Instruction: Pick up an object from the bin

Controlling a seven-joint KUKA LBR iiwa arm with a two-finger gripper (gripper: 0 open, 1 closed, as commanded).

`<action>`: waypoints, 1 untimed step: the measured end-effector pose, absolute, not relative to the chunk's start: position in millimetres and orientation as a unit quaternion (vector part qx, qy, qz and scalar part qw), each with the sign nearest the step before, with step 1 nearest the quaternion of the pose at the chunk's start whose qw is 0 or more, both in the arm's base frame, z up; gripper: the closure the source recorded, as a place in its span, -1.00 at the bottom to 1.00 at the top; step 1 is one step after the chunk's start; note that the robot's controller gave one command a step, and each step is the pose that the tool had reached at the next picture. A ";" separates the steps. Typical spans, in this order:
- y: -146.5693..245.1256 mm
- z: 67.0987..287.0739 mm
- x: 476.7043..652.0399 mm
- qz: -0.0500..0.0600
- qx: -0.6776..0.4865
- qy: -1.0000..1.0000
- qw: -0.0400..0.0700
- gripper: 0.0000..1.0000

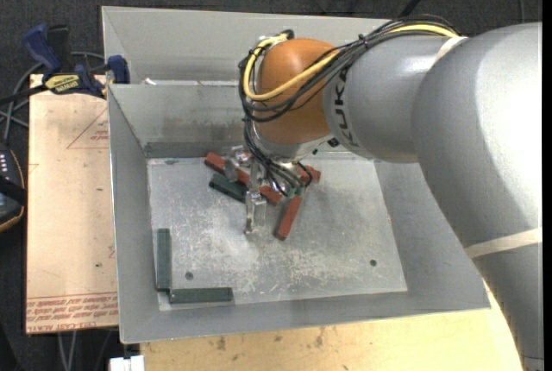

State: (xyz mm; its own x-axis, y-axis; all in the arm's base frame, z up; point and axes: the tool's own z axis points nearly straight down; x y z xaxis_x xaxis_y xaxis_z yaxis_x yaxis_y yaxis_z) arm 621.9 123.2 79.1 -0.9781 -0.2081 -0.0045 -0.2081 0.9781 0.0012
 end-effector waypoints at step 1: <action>83.0 72.6 606.3 0.002 -0.062 0.998 0.004 -1.00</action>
Offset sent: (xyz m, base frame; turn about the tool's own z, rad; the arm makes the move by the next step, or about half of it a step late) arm -0.0179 -0.0409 -0.0091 0.0839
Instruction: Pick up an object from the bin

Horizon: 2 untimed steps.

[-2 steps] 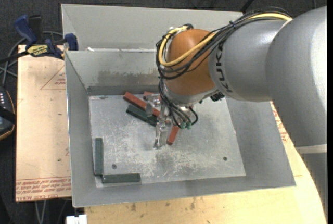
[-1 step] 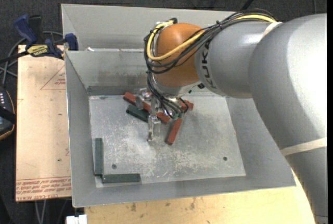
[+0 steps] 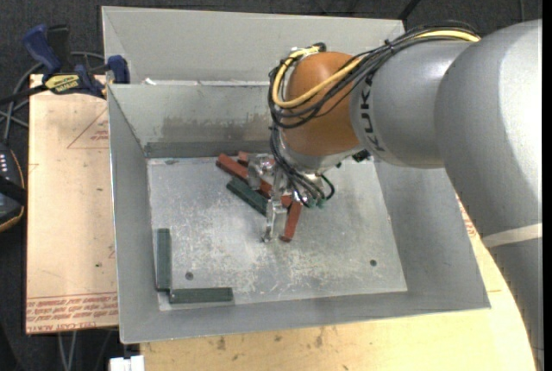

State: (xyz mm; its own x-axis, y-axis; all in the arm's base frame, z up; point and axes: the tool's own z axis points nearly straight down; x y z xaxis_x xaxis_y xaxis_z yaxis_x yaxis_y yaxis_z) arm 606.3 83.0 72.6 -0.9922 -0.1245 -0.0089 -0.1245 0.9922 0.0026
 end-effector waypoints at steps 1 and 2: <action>83.9 74.1 607.3 0.002 -0.062 0.998 0.005 1.00; 82.9 70.8 605.1 0.001 -0.062 0.998 0.002 -1.00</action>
Offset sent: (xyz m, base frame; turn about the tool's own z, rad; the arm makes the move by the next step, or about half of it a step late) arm 0.0000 0.0000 0.0000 0.0000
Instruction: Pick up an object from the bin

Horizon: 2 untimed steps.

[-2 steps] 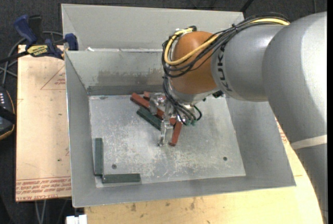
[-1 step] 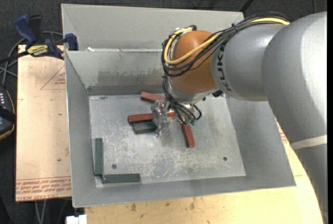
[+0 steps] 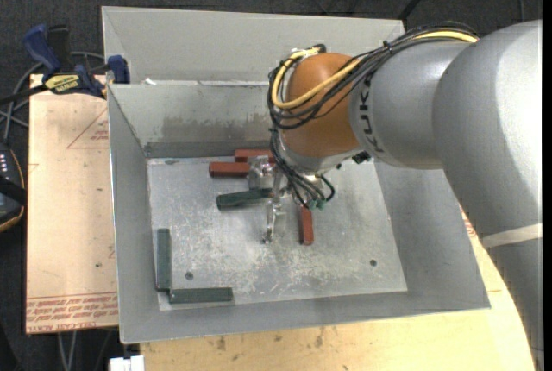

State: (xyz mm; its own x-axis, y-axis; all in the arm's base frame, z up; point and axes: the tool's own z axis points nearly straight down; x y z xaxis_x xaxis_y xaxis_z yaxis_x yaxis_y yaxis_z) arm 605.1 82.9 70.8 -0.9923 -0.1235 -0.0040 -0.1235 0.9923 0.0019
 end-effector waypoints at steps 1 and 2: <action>82.9 71.2 605.1 0.001 -0.062 0.998 0.002 1.00; 83.8 243.1 587.8 0.000 -0.223 0.975 0.005 1.00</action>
Offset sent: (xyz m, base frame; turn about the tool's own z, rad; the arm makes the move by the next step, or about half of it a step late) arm 0.0000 0.0000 0.0000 0.0000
